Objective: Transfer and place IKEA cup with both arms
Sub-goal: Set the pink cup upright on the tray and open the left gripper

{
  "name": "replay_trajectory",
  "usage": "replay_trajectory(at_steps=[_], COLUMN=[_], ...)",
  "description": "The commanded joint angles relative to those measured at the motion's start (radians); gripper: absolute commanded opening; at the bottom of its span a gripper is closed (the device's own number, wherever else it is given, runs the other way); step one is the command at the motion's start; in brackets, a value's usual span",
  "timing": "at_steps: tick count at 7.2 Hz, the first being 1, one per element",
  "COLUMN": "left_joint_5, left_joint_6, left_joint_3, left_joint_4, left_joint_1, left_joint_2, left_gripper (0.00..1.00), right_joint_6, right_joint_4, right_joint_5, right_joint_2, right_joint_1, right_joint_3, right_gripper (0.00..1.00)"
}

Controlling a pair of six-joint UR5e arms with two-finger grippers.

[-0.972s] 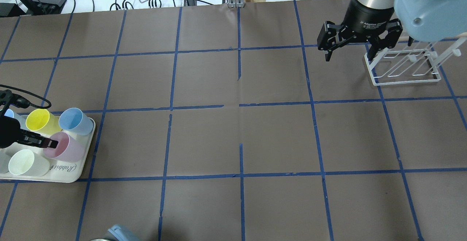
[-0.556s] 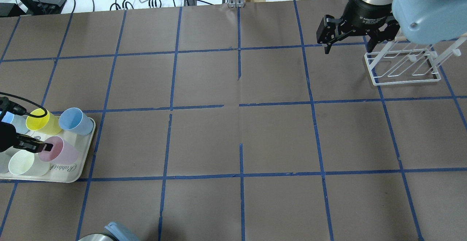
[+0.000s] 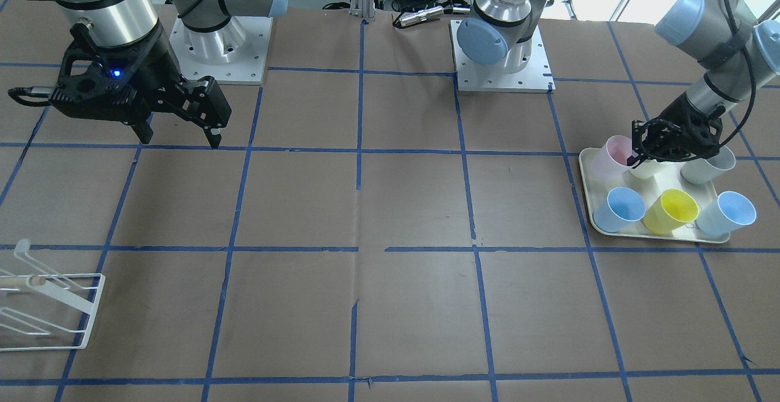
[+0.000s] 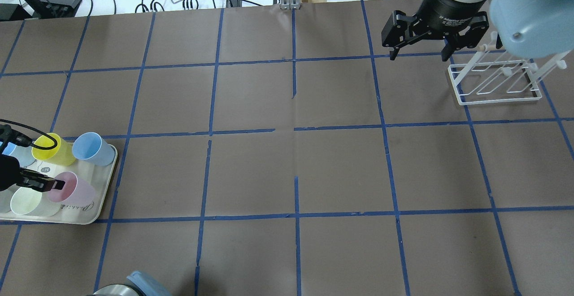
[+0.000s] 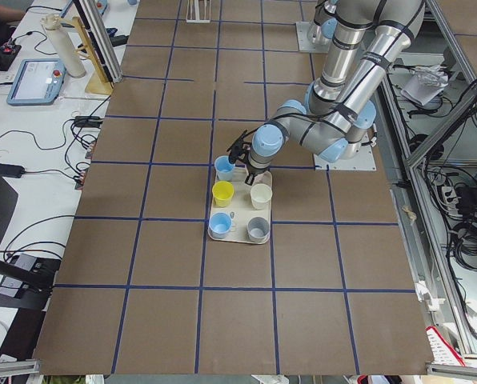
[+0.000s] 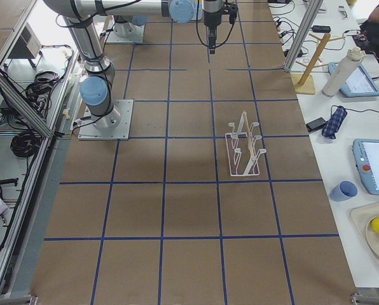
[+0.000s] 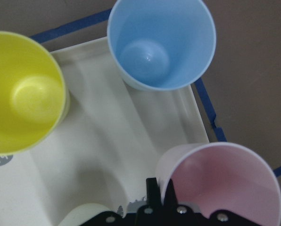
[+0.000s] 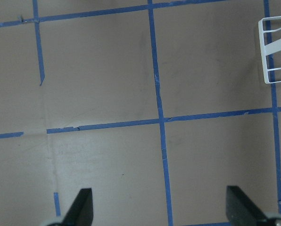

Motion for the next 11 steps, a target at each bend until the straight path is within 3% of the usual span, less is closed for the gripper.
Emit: replay_trajectory(at_steps=[1, 2, 3, 4, 5, 7, 8, 11], left_joint_5=[0.002, 0.005, 0.005, 0.005, 0.007, 0.002, 0.002, 0.073], left_joint_6=[-0.002, 0.000, -0.008, -0.023, -0.069, -0.181, -0.225, -0.522], left_joint_3=[-0.001, -0.001, -0.006, -0.004, 0.006, 0.049, 0.116, 0.340], left_joint_4=[-0.002, -0.003, -0.005, -0.014, -0.021, -0.078, -0.171, -0.423], left_joint_1=[0.000, 0.000, 0.000, 0.000, -0.001, -0.017, -0.056, -0.274], left_joint_2=[-0.008, -0.009, -0.009, -0.009, 0.004, 0.035, 0.056, 0.107], left_gripper=[0.00, 0.00, 0.52, 0.86, 1.00, 1.00, 1.00, 1.00], right_joint_6=[-0.002, -0.008, -0.008, -0.008, -0.008, -0.006, -0.008, -0.008], right_joint_4=[0.016, 0.016, 0.018, 0.018, 0.018, 0.019, 0.018, 0.021], right_joint_5=[0.018, 0.035, 0.033, 0.035, 0.033, 0.035, 0.035, 0.033], right_joint_2=[0.001, 0.001, 0.001, 0.001, 0.001, -0.001, -0.001, -0.001], right_joint_1=[-0.002, -0.002, -0.002, -0.002, -0.002, 0.000, 0.000, 0.000], right_joint_3=[0.000, 0.000, -0.003, -0.003, -0.001, -0.001, -0.001, -0.001], right_gripper=[1.00, 1.00, 1.00, 1.00, 1.00, 1.00, 1.00, 1.00])
